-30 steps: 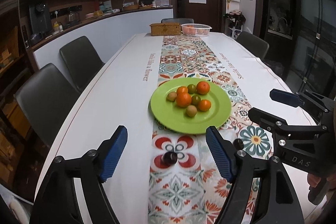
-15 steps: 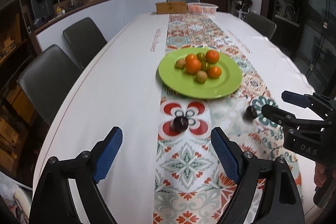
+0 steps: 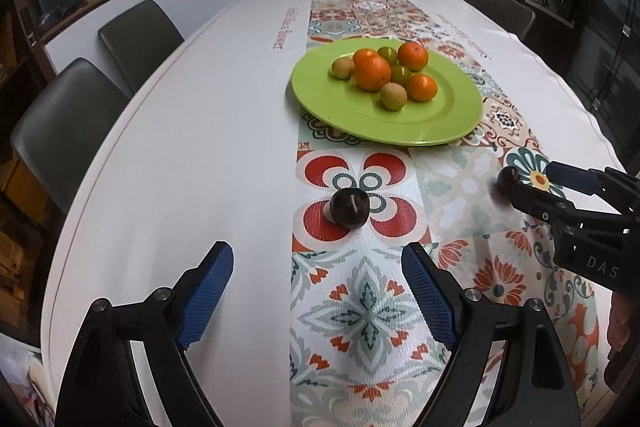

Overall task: Organize fruits
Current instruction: 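Grasp a dark plum with the left gripper while the right gripper grasps another plum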

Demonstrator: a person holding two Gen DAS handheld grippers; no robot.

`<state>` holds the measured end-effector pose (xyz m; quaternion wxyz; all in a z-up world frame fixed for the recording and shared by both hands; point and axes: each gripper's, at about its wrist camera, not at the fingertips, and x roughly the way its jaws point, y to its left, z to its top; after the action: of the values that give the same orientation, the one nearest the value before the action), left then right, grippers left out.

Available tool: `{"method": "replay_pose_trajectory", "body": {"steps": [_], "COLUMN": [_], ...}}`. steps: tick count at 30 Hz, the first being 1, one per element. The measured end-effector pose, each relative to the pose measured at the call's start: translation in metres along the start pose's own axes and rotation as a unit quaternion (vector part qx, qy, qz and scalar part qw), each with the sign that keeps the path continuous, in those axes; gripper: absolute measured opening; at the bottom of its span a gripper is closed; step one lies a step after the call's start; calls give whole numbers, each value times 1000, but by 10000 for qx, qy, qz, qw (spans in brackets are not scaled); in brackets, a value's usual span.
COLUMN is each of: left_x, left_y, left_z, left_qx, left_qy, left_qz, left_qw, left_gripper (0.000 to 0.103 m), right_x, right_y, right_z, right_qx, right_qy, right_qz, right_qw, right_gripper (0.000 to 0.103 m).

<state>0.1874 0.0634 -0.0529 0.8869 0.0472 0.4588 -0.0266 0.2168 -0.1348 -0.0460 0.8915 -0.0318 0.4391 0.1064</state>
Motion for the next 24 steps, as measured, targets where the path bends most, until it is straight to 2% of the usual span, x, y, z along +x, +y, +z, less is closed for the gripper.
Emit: {"method": "replay_pose_trajectory", "body": {"steps": [5, 11, 14, 20, 24], "left_x": [15, 29, 34, 43, 48], "left_y": [1, 2, 2, 3, 1], "left_z": [6, 13, 16, 21, 21], "left_qx": [-35, -94, -140, -240, -217], "left_qy": [100, 164, 189, 237, 326], "left_qz": [-64, -231, -317, -435, -479], "left_qw": [9999, 9996, 9992, 9985, 9981], "left_gripper": [86, 85, 79, 67, 58], "right_x": [12, 21, 23, 29, 31], "right_y": [-2, -6, -6, -6, -5], "right_z": [1, 6, 8, 11, 9], "right_qx": [101, 251, 254, 334, 340], "right_qy": [143, 228, 226, 291, 309], "right_qz": [-6, 27, 27, -12, -9], "right_qw": [9998, 9994, 9994, 9990, 9989], "right_gripper": [62, 56, 55, 47, 46]}}
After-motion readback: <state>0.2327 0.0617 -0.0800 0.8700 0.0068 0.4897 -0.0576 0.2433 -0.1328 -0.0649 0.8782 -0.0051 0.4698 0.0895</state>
